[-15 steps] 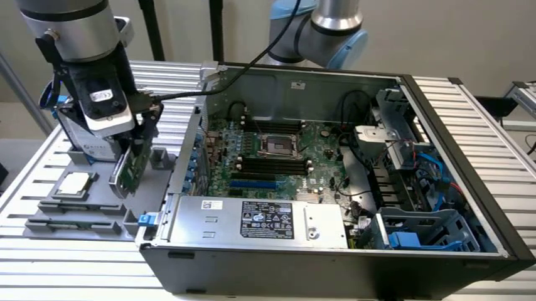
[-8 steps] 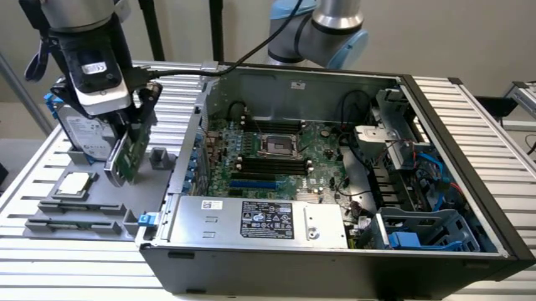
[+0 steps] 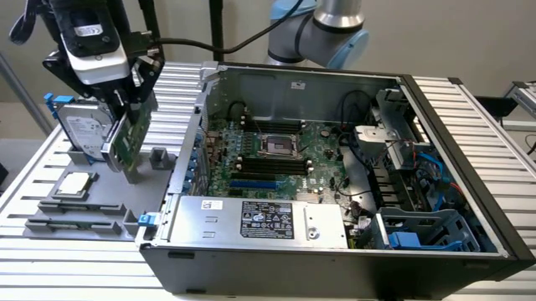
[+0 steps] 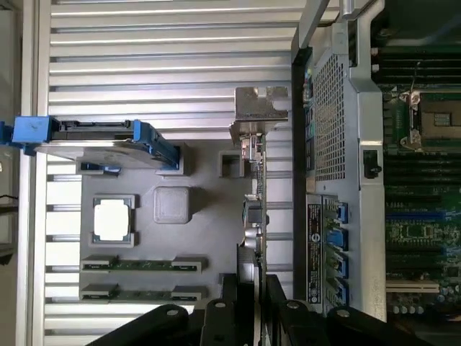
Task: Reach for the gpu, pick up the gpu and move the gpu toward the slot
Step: 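Pick up the gpu and move the gpu toward the slot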
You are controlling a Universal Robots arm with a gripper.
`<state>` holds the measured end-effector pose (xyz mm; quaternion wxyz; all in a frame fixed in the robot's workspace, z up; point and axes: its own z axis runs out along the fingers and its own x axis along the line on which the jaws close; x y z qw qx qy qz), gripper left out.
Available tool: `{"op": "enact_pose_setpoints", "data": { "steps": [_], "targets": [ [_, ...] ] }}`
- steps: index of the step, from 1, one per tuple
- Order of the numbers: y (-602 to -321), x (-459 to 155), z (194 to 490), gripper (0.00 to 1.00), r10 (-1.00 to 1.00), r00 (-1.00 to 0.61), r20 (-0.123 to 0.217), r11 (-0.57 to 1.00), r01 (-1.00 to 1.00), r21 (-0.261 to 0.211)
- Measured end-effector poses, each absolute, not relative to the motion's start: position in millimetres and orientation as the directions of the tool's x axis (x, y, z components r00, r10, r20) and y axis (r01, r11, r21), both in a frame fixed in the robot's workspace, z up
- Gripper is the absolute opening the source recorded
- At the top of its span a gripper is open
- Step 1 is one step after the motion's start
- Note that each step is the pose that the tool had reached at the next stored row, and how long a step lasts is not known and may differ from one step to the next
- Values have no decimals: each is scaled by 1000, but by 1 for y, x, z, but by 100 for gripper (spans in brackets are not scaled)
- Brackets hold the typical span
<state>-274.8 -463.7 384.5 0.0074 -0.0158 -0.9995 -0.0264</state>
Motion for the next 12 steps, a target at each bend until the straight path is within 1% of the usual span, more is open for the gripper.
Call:
{"op": "enact_pose_setpoints", "data": {
  "steps": [6,12],
  "targets": [
    [-465,-254,412,27,31,-999,19,998,32,55],
    [-466,-228,431,27,30,-999,27,997,32,68]
  ]
}}
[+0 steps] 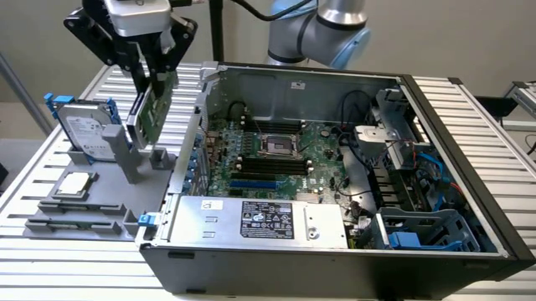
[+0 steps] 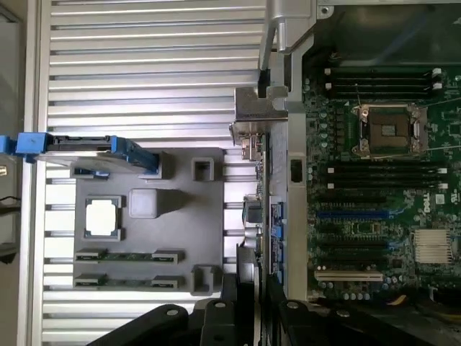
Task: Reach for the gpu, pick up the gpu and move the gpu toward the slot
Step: 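Pick up the gpu and move the gpu toward the slot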
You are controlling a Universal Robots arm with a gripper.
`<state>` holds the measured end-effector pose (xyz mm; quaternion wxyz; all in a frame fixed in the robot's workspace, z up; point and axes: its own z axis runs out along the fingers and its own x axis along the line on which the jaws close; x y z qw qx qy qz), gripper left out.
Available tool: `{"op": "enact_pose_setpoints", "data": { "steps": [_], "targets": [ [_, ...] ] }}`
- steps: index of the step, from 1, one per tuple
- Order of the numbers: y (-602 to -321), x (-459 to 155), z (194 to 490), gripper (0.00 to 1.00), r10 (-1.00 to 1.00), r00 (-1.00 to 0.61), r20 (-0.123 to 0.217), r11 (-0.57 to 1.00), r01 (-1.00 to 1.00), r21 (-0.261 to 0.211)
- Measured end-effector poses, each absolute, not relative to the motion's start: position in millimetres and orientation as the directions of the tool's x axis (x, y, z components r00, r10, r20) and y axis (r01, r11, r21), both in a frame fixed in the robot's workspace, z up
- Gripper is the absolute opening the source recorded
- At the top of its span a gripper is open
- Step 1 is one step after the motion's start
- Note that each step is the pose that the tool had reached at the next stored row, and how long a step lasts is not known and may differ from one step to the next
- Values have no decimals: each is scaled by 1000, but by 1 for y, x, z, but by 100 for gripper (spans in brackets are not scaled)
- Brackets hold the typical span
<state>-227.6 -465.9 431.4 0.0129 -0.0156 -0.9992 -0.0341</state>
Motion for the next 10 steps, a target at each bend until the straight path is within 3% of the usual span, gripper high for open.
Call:
{"op": "enact_pose_setpoints", "data": {
  "steps": [10],
  "targets": [
    [-467,-182,434,27,29,-999,28,995,32,99]
  ]
}}
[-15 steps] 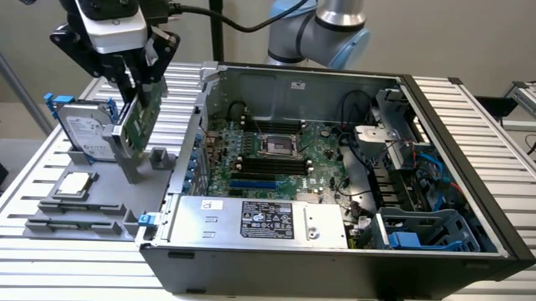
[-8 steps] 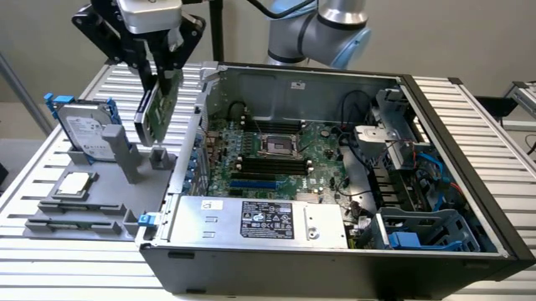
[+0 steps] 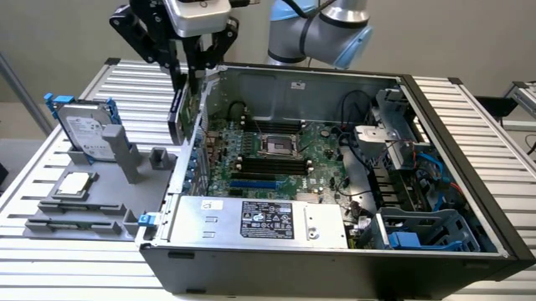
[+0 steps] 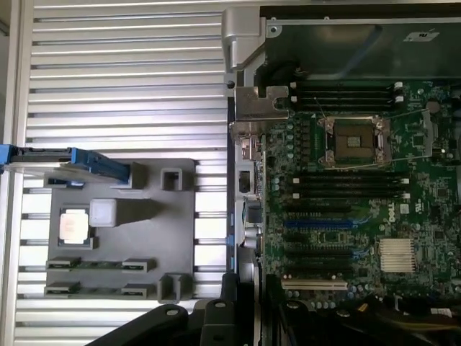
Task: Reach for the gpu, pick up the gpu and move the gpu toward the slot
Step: 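Pick up the gpu and move the gpu toward the slot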
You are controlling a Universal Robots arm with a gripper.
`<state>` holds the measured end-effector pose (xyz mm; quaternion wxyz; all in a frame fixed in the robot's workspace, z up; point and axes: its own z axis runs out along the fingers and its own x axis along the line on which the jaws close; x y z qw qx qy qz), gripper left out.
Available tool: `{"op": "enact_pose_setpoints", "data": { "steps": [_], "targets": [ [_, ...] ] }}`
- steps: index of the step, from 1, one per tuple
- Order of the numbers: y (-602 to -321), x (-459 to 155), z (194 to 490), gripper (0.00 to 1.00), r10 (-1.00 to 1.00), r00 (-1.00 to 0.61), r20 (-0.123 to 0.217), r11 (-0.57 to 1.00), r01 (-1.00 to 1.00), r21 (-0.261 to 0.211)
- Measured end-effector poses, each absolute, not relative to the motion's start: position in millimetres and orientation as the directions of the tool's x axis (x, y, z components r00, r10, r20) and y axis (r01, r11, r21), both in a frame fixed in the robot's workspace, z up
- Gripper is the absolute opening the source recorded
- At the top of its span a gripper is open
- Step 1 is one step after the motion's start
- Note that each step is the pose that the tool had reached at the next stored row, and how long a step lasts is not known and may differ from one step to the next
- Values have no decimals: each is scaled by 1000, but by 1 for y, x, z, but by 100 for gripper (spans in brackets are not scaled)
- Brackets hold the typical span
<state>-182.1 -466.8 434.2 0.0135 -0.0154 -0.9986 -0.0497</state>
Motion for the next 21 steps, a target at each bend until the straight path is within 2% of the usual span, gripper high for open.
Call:
{"op": "enact_pose_setpoints", "data": {
  "steps": [21],
  "targets": [
    [-467,-87,410,27,29,-999,34,995,33,99]
  ]
}}
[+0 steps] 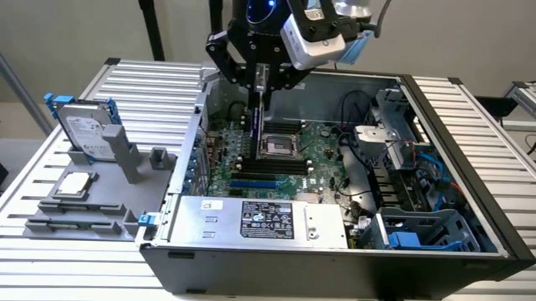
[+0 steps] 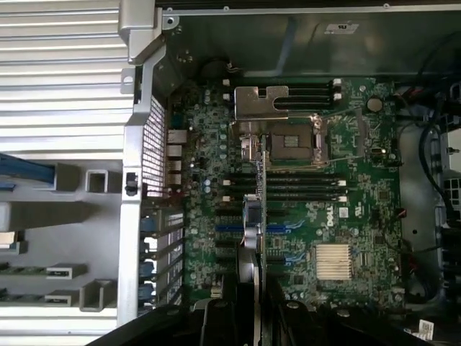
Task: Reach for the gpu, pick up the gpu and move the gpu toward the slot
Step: 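Pick up the gpu and move the gpu toward the slot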
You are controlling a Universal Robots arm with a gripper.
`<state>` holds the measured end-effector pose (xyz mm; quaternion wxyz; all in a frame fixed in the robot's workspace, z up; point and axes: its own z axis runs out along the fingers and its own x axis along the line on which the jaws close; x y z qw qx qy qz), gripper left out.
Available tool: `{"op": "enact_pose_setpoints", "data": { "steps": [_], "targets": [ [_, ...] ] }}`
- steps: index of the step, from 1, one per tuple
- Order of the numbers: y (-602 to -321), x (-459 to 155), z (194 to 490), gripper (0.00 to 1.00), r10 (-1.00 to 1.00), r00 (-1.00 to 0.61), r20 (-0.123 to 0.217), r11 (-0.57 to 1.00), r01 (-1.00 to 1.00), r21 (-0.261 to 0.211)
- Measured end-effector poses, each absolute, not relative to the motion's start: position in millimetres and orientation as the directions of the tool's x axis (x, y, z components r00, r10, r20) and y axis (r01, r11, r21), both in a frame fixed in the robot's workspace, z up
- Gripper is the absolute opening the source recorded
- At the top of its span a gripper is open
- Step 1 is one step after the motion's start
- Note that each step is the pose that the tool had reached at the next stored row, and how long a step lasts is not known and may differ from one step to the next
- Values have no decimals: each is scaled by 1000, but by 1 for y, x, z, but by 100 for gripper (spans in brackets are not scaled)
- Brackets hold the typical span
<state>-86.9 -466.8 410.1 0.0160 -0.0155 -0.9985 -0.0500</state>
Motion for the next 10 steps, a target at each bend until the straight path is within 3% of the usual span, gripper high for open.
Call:
{"op": "enact_pose_setpoints", "data": {
  "steps": [10],
  "targets": [
    [-467,-42,406,27,29,-999,38,995,33,99]
  ]
}}
